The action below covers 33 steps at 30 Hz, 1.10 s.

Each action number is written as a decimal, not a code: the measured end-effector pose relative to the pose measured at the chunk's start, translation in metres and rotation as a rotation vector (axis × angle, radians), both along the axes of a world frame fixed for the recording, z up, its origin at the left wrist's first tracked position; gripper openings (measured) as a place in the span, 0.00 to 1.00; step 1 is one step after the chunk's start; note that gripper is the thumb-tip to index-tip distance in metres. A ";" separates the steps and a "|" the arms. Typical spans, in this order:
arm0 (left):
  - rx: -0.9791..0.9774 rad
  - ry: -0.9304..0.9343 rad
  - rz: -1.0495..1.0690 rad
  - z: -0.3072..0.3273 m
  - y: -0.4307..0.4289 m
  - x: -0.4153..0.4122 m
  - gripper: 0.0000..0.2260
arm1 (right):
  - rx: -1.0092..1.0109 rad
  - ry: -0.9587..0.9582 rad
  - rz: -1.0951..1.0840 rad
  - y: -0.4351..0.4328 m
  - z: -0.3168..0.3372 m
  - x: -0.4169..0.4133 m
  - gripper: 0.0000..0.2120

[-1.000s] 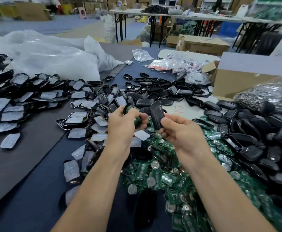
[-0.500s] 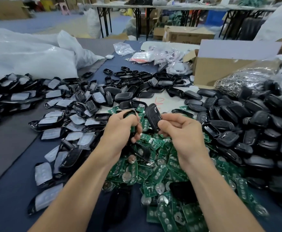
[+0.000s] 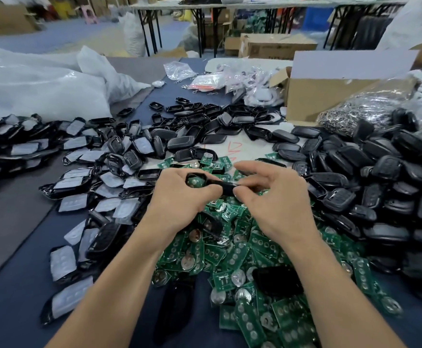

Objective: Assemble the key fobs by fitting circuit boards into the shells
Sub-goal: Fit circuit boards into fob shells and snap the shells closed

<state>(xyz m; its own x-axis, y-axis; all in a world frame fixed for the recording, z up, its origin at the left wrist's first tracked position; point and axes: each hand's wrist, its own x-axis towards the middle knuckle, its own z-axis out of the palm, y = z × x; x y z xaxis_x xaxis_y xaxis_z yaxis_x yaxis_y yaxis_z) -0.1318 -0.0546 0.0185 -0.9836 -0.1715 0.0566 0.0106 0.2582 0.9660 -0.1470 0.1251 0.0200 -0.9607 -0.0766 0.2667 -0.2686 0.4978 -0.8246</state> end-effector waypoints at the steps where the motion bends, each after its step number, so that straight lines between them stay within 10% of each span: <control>1: 0.011 0.040 0.057 0.000 0.002 0.000 0.04 | -0.055 -0.014 -0.056 -0.001 0.000 0.000 0.19; 8: -0.100 0.356 0.278 -0.002 0.017 0.003 0.16 | -0.977 -0.558 -0.040 -0.029 0.001 0.011 0.07; 13: -0.190 0.349 0.190 -0.008 0.028 0.006 0.12 | -1.227 -0.621 0.025 -0.030 0.002 0.009 0.02; 18: -0.170 0.287 0.086 -0.008 0.029 0.005 0.07 | -1.261 -0.624 0.074 -0.022 0.000 0.003 0.07; 25: 0.355 0.128 0.140 -0.005 0.016 0.001 0.15 | -1.203 -0.632 0.180 -0.009 -0.003 -0.006 0.10; 33: 0.298 0.071 0.088 -0.007 0.019 -0.003 0.14 | -0.828 -0.432 0.158 -0.021 -0.008 0.000 0.13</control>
<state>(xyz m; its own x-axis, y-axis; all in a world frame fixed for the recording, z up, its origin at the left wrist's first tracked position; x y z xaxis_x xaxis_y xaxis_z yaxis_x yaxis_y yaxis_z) -0.1347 -0.0359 0.0118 -0.9597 -0.2748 0.0588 0.0706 -0.0332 0.9970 -0.1469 0.1044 0.0125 -0.9838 -0.1600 -0.0814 0.1278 -0.3062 -0.9434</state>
